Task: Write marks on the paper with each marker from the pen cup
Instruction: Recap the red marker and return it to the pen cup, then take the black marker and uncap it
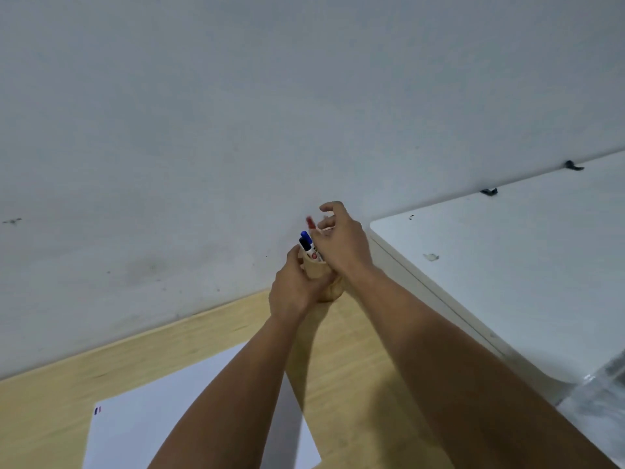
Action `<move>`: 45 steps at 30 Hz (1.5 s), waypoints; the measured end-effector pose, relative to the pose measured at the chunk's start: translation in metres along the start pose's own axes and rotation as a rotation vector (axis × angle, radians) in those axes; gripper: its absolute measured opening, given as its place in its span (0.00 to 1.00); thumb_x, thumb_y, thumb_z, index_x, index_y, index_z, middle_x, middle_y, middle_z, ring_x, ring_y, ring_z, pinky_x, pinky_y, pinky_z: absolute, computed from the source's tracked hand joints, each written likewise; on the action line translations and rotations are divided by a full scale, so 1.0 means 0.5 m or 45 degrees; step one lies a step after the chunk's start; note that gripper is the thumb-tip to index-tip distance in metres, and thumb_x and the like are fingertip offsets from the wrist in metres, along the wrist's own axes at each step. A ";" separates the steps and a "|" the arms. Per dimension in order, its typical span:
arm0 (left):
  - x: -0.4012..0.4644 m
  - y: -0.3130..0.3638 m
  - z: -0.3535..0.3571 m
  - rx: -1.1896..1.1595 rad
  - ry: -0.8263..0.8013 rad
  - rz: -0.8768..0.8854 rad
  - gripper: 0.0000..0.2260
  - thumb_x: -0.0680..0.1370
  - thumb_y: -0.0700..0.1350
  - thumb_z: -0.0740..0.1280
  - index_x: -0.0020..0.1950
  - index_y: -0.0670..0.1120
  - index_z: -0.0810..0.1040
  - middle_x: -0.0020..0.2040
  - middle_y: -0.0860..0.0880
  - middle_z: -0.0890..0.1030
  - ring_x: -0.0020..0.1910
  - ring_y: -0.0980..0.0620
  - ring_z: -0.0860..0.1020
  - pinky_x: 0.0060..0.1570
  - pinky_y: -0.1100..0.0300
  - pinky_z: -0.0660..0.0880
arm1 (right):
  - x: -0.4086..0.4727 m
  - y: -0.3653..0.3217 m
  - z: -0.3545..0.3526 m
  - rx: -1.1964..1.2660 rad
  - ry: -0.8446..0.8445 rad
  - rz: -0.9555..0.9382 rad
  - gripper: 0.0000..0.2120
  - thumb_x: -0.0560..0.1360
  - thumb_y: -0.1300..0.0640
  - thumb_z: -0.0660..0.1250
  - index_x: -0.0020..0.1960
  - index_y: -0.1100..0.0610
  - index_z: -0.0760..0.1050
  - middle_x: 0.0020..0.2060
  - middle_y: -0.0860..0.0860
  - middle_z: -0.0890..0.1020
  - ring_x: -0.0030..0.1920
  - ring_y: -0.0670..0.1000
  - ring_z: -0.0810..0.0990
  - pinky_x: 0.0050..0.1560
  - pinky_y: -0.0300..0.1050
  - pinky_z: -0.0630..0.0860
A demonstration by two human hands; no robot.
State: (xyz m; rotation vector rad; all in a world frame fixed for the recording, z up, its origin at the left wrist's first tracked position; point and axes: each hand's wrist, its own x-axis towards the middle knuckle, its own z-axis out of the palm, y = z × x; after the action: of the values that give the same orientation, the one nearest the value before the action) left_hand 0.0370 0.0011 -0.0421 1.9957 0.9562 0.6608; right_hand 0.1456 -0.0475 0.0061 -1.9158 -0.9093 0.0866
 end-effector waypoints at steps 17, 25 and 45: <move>-0.028 0.018 -0.045 0.096 0.033 0.062 0.46 0.66 0.70 0.72 0.80 0.53 0.67 0.70 0.53 0.80 0.67 0.49 0.79 0.63 0.46 0.78 | -0.028 -0.045 -0.017 -0.007 0.283 -0.167 0.09 0.80 0.45 0.73 0.51 0.51 0.85 0.48 0.43 0.83 0.51 0.52 0.84 0.62 0.60 0.76; -0.075 0.042 -0.230 -0.052 0.233 0.096 0.21 0.78 0.64 0.63 0.63 0.52 0.80 0.58 0.52 0.85 0.52 0.52 0.84 0.58 0.46 0.80 | -0.065 -0.175 -0.069 0.504 0.004 -0.154 0.08 0.84 0.49 0.71 0.58 0.50 0.85 0.36 0.49 0.85 0.31 0.45 0.83 0.41 0.42 0.82; -0.317 -0.161 -0.641 0.534 0.291 -0.025 0.29 0.86 0.58 0.56 0.32 0.42 0.75 0.31 0.47 0.78 0.33 0.45 0.74 0.39 0.52 0.70 | -0.413 -0.364 0.250 0.569 -0.867 -0.278 0.03 0.78 0.58 0.78 0.48 0.57 0.88 0.38 0.50 0.87 0.34 0.46 0.81 0.38 0.40 0.77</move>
State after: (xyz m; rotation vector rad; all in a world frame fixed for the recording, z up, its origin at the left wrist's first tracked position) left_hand -0.3162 0.0451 0.0457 2.3029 1.3381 0.7353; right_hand -0.1560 -0.0394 0.0219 -1.3609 -1.4011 0.7805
